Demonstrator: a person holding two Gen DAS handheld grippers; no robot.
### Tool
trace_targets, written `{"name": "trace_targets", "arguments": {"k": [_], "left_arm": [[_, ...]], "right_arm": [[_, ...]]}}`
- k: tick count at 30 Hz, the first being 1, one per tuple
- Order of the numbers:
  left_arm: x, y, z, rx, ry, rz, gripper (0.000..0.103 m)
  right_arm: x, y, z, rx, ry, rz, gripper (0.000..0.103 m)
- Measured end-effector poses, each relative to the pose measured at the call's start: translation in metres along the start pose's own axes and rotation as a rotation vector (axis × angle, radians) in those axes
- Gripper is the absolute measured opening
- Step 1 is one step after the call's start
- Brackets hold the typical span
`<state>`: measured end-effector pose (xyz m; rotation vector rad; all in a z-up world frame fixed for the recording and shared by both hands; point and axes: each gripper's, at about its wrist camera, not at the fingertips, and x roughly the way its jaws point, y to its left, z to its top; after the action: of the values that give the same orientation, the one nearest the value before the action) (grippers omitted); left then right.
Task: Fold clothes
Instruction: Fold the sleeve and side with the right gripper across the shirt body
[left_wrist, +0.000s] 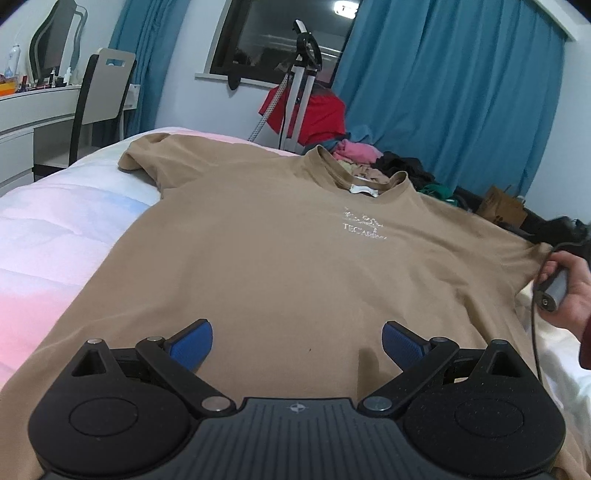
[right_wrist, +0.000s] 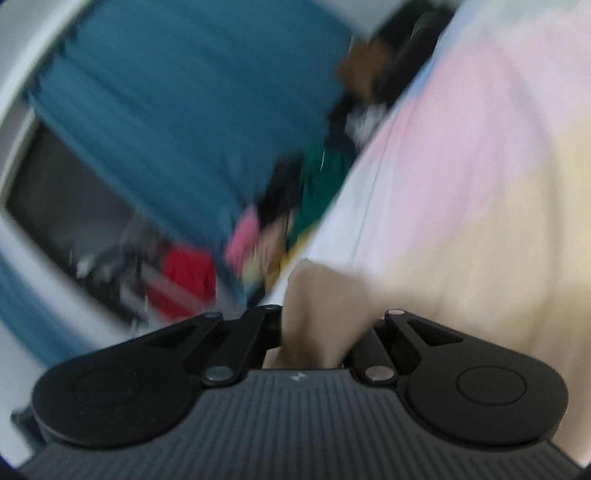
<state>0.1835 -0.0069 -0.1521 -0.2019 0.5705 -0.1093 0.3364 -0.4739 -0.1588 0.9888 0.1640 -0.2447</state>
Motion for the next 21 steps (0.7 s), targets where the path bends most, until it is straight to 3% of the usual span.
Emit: {"name": "trace_targets", "arguments": {"k": [5, 7, 8, 9, 11, 14, 18, 21], "left_arm": [[0.001, 0.003, 0.000, 0.023, 0.007, 0.012, 0.100], [0.002, 0.003, 0.000, 0.035, 0.011, 0.017, 0.100], [0.003, 0.003, 0.000, 0.040, 0.014, 0.019, 0.100], [0.004, 0.002, 0.000, 0.045, 0.016, 0.019, 0.100], [0.004, 0.002, -0.001, 0.054, 0.017, 0.018, 0.100], [0.004, 0.003, -0.001, 0.063, 0.019, 0.013, 0.100], [-0.001, 0.004, -0.003, 0.065, 0.025, 0.006, 0.100], [-0.006, 0.005, -0.004, 0.053, 0.033, -0.004, 0.100]], "right_arm": [[-0.020, -0.032, 0.008, 0.073, -0.049, -0.093, 0.011], [-0.022, -0.037, 0.007, 0.072, -0.014, -0.105, 0.020], [-0.025, -0.038, 0.007, 0.064, -0.009, -0.112, 0.036], [-0.031, -0.040, 0.008, 0.055, -0.015, -0.120, 0.059], [-0.047, -0.041, 0.008, 0.037, -0.064, -0.138, 0.088], [-0.071, -0.039, 0.007, 0.016, -0.081, -0.147, 0.091], [-0.096, -0.040, -0.003, 0.052, 0.067, -0.135, 0.091], [-0.095, -0.041, -0.021, 0.155, 0.214, -0.079, 0.089]]}}
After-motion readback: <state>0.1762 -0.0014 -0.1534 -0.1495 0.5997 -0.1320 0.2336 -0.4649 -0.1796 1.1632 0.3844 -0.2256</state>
